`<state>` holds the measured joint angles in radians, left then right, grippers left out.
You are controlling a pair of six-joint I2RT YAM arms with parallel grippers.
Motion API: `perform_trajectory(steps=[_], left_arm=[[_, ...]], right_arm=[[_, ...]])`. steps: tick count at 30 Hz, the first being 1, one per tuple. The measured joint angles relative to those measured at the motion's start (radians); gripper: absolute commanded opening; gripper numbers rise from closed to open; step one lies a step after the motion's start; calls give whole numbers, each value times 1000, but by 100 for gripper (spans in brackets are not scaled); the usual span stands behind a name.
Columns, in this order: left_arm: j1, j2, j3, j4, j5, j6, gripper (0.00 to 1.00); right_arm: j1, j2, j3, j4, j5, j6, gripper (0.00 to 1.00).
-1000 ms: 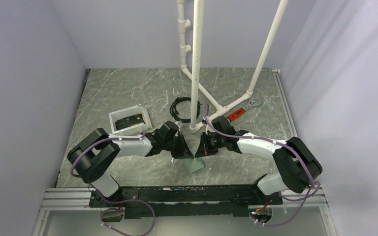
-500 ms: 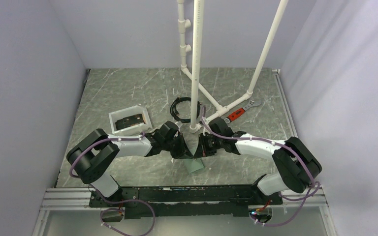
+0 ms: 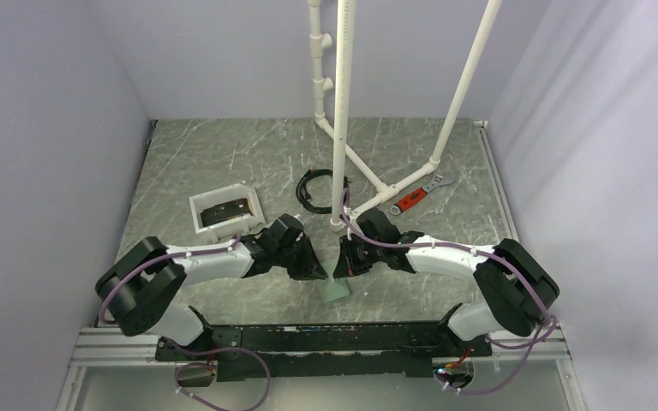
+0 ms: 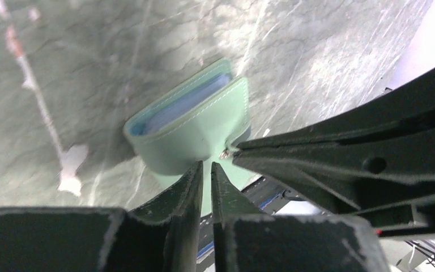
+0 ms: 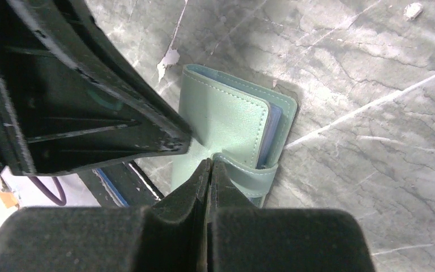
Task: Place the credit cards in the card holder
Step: Close the card holder at the center of the board.
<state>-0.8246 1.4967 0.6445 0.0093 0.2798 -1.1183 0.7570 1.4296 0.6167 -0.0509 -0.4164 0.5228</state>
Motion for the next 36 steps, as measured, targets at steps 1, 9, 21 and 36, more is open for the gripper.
perform_trajectory(steps=[1, 9, 21, 36], left_arm=[[0, -25, -11, -17, -10, 0, 18], [2, -57, -50, -63, -16, 2, 17], [16, -22, -33, -56, 21, 3, 16], [10, -21, -32, -43, 21, 4, 18]], right_arm=[[2, 0, 1, 0, 2, -4, 0], [32, 4, 11, 2, 24, -25, 0], [74, 32, 10, 66, 42, -56, 0], [35, 23, -151, 328, -41, 79, 0]])
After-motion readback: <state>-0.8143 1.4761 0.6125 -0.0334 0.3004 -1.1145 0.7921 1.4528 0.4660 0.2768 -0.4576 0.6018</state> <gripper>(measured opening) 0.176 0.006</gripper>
